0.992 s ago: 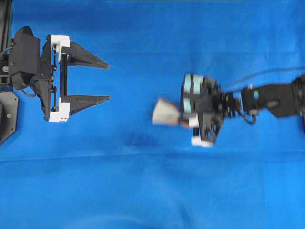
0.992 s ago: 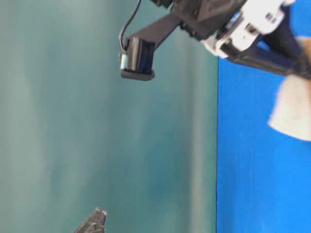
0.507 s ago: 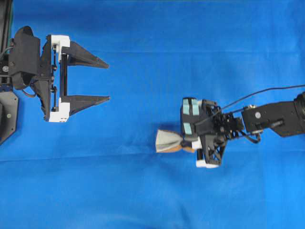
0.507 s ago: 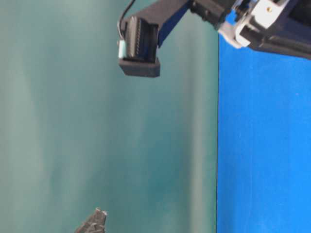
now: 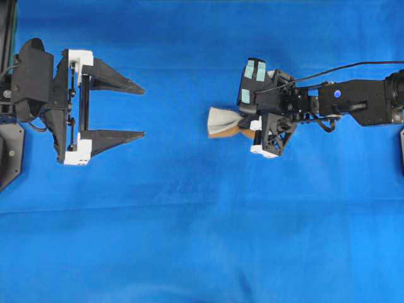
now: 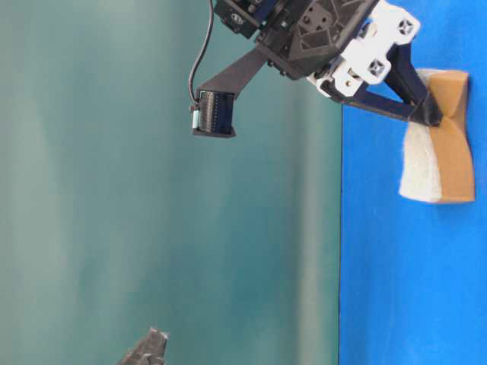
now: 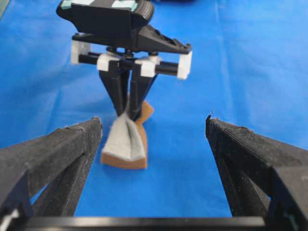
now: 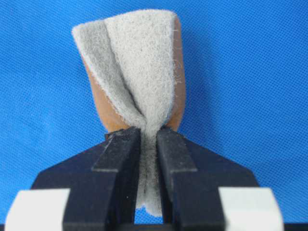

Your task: Hand over the sponge with the left arm and wipe it with the right arm.

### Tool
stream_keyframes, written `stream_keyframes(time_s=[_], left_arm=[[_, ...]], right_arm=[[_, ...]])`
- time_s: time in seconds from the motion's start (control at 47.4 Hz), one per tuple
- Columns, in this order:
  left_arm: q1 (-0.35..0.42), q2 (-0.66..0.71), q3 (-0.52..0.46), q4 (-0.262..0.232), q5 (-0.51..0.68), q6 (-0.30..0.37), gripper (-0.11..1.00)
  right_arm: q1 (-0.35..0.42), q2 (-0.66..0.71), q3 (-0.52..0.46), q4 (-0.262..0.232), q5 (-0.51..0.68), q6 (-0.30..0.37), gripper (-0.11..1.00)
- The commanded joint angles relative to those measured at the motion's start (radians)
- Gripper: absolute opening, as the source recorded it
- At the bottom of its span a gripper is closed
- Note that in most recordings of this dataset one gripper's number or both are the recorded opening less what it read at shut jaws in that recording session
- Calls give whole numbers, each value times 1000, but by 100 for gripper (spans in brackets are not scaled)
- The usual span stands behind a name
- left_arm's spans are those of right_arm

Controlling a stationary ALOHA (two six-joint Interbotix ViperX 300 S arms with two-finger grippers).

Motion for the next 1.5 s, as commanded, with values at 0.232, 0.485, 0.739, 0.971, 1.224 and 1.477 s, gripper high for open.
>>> stream_keyframes(time_s=[0.232, 0.485, 0.739, 0.971, 1.224, 1.477], left_arm=[[-3, -8, -11, -2, -2, 0, 90], [-3, -8, -11, -2, 0, 0, 90], [-3, -8, -11, -2, 2, -2, 90], [-3, -8, -11, -2, 2, -2, 90], [-3, -8, -11, -2, 5, 0, 90], [-3, -8, -11, -2, 9, -2, 90]], right_arm=[[18, -18, -18, -5, -6, 3, 16], [41, -18, -20, -5, -8, 3, 18], [52, -20, -29, -6, -2, 3, 74], [52, -66, -37, -6, 14, 2, 74], [52, -221, -49, -6, 120, -3, 74], [71, -368, -46, -12, 156, -14, 74]])
